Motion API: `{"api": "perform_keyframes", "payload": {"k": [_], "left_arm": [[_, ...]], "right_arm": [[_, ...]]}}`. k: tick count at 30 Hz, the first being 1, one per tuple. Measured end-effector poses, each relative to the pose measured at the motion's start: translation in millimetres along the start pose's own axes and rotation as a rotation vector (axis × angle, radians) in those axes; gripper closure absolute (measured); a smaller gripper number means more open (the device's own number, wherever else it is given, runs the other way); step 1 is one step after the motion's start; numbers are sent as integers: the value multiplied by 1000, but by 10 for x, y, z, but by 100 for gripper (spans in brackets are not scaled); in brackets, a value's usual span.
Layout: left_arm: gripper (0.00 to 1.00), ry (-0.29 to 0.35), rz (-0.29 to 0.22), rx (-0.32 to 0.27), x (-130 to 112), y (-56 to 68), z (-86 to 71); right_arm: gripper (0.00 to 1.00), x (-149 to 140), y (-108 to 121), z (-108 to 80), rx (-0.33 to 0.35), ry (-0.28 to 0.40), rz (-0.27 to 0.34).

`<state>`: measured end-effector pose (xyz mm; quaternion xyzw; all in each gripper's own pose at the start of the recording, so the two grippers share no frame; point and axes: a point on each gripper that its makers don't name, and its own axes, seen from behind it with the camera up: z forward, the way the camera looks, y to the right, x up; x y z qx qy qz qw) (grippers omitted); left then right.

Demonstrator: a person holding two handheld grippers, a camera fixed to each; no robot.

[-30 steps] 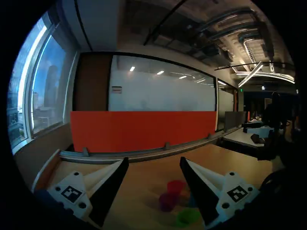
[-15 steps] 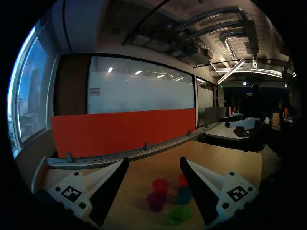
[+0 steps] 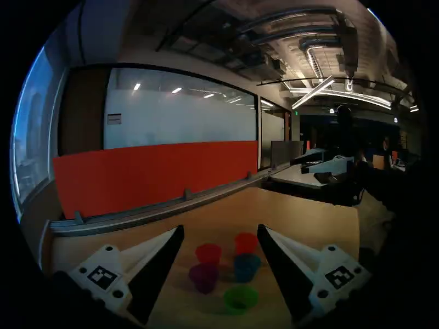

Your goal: Pour water

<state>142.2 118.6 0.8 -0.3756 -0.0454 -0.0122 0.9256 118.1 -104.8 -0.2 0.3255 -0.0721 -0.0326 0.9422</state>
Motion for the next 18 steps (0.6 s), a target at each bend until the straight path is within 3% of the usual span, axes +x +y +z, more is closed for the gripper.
{"api": "perform_keyframes", "payload": {"k": [18], "left_arm": [[1,-93,44,-70,-512,147,71]], "right_arm": [[1,-235,-116,165,82,-70,-8]]}}
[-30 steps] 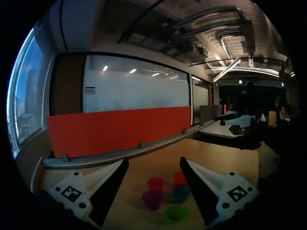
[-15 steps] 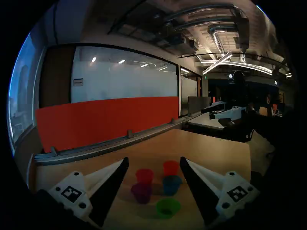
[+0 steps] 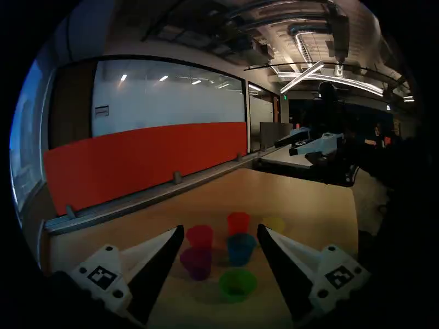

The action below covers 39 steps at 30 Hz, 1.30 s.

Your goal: Pour water

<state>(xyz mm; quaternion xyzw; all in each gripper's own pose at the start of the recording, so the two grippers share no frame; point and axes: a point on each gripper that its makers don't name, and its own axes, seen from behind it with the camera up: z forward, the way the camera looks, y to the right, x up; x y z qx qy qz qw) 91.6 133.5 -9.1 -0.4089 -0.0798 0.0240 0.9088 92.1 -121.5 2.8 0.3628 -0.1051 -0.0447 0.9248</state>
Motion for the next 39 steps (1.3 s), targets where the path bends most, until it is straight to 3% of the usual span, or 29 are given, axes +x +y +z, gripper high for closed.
{"api": "perform_keyframes", "payload": {"k": [20,39], "left_arm": [[1,-127,-10,-84,-683,232,146],[1,-275,-24,-114,-1403,325,238]], "right_arm": [[1,-365,-107,242,58,-103,-41],[0,-645,-158,543,99,-169,-64]]}}
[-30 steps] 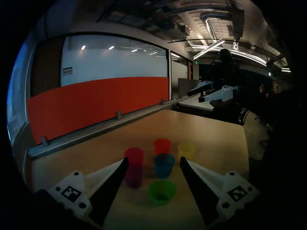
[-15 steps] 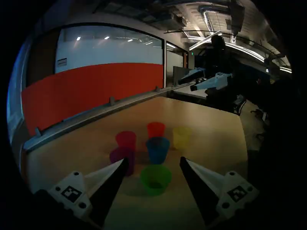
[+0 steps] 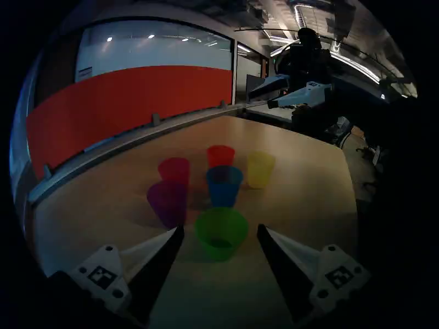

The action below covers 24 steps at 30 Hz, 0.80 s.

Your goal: Pour water

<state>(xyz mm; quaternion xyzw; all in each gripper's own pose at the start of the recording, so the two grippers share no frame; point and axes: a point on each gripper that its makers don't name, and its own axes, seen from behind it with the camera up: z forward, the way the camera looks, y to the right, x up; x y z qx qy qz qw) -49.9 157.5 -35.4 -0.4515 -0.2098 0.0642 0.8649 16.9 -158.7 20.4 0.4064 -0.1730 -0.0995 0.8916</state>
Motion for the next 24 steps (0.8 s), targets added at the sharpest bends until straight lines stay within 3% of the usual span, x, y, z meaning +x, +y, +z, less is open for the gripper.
{"api": "perform_keyframes", "payload": {"k": [14,24], "left_arm": [[1,-75,-7,-21,-302,25,191],[1,-99,-13,-30,-332,13,372]], "right_arm": [[1,-137,-82,259,32,-40,-21],[1,-216,-96,402,47,-60,-21]]}}
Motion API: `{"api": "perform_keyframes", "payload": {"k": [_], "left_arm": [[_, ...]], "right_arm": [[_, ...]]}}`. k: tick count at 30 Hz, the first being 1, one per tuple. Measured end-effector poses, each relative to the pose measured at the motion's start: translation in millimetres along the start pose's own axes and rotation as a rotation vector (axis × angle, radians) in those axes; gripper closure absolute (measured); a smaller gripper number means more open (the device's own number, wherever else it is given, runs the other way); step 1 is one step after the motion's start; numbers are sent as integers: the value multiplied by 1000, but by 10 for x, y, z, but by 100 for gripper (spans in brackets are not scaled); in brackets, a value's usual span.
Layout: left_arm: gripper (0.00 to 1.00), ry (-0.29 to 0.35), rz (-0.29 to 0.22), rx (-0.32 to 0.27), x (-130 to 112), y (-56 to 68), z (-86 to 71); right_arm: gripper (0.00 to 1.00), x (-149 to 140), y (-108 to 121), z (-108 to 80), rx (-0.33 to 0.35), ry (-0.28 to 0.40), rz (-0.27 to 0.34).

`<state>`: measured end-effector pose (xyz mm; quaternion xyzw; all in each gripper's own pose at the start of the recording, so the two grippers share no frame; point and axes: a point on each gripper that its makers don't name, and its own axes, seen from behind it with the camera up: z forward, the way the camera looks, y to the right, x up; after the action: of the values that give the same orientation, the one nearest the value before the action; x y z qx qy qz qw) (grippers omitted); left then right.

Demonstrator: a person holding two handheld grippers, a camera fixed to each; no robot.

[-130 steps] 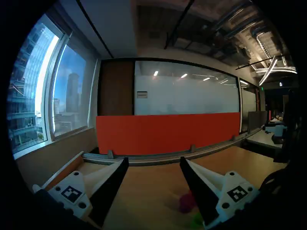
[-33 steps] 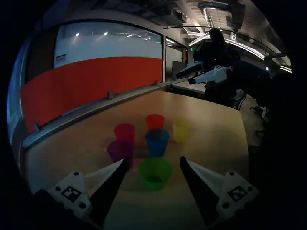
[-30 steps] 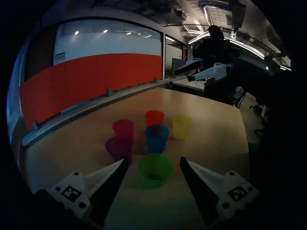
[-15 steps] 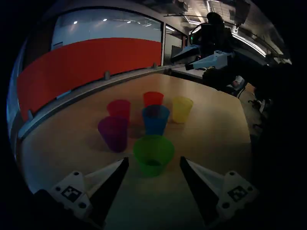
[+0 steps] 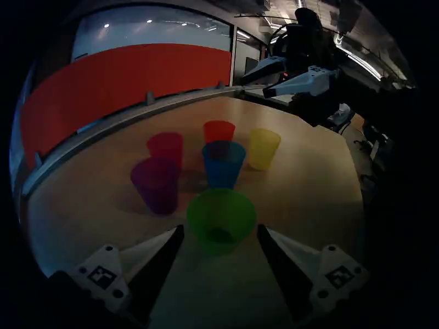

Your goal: Pour water

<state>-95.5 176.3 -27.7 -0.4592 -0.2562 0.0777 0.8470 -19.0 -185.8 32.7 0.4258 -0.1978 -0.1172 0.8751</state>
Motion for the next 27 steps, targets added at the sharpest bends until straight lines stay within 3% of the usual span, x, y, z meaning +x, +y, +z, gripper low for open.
{"api": "perform_keyframes", "payload": {"k": [8,27], "left_arm": [[0,-21,18,-6,3,22,142],[1,-24,31,-12,81,36,287]], "right_arm": [[1,-45,15,88,3,-14,-6],[1,-66,20,210,19,-23,-3]]}}
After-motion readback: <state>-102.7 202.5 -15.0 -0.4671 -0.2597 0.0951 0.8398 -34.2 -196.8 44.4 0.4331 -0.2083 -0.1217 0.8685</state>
